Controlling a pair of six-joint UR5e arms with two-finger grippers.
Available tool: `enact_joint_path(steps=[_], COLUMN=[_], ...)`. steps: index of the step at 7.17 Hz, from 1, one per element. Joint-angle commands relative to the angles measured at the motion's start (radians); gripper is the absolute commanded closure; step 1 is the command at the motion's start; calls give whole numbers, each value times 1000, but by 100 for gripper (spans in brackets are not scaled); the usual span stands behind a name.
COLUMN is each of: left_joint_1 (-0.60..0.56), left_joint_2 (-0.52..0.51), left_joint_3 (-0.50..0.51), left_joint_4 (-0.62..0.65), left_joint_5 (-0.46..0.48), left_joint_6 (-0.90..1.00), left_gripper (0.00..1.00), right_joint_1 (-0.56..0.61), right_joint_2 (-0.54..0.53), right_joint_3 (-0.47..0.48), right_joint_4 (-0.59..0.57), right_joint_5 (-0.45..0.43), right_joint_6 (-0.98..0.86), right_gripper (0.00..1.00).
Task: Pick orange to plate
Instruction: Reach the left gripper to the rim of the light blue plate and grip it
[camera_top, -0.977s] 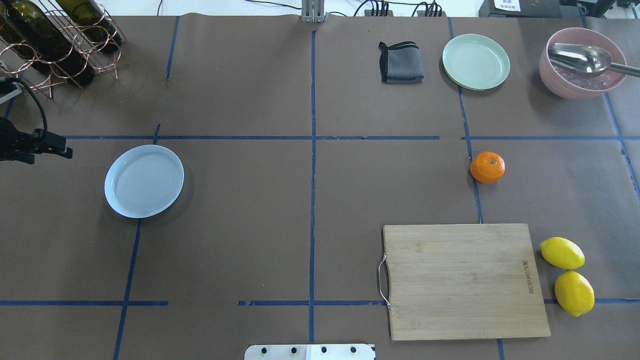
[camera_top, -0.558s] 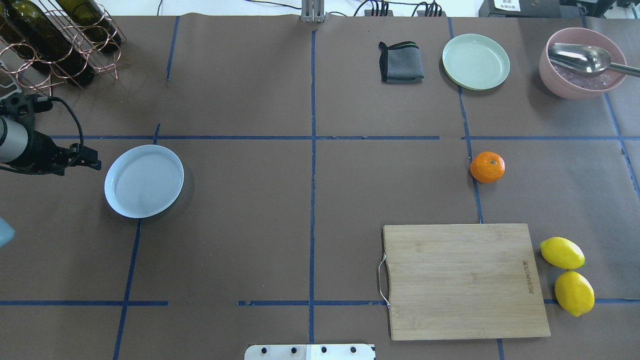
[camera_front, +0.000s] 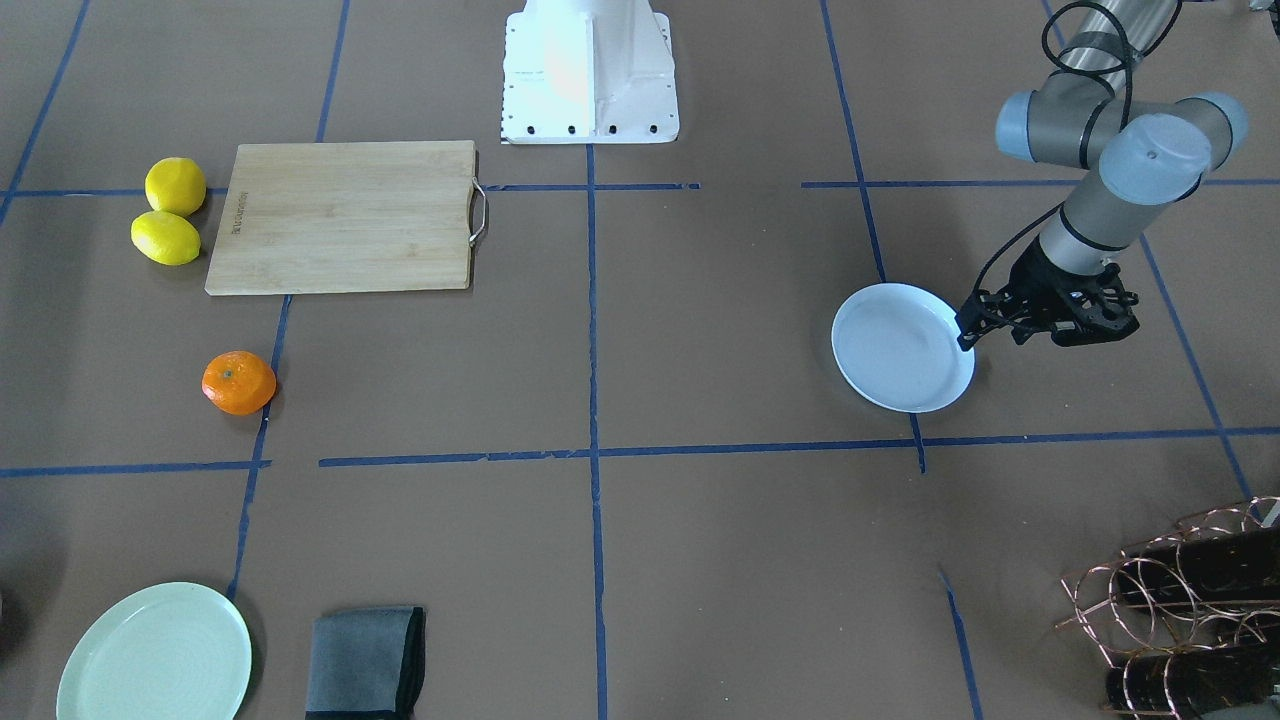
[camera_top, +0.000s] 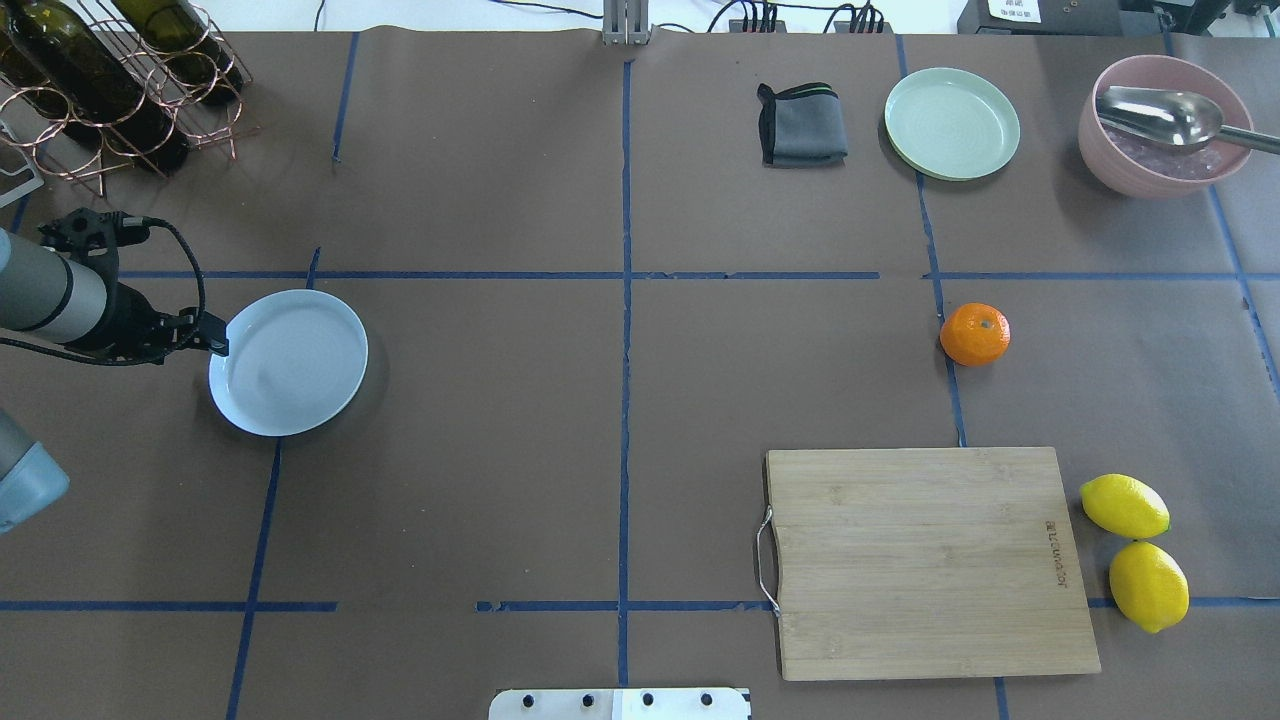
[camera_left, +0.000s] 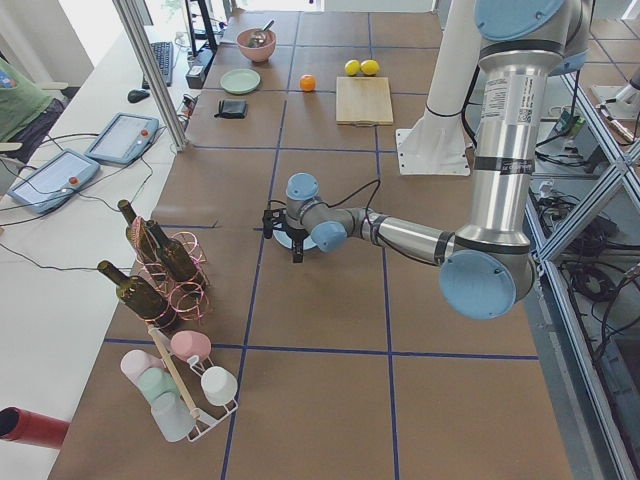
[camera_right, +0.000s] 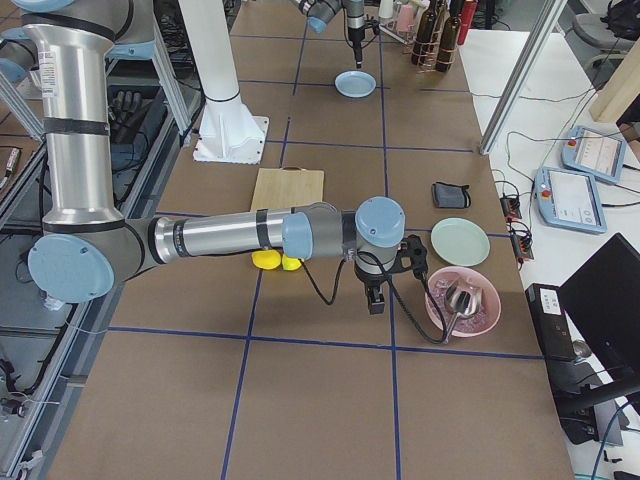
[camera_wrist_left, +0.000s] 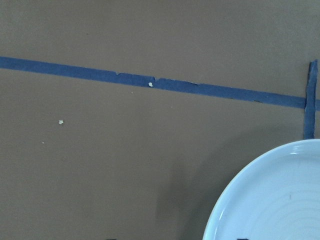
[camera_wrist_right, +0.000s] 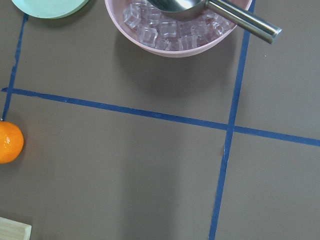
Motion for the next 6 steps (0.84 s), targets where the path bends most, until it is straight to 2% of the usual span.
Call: enact_joint_path(steps=[1, 4, 6], left_joint_1=[27, 45, 45], left_joint_2=[-15, -17, -16], left_joint_3=[2, 7, 8], left_joint_4=[0, 1, 1], left_joint_5=[2, 22, 23], left_joint_6=[-19, -22, -22], left_gripper=[22, 28, 38], right_joint_1=[0, 0, 0], right_joint_2=[2, 2, 2], right_joint_3=[-1, 0, 5], right_joint_4=[-3, -4, -3], right_joint_5=[0, 0, 0], right_joint_6=[0, 0, 20], right_gripper=[0, 0, 0])
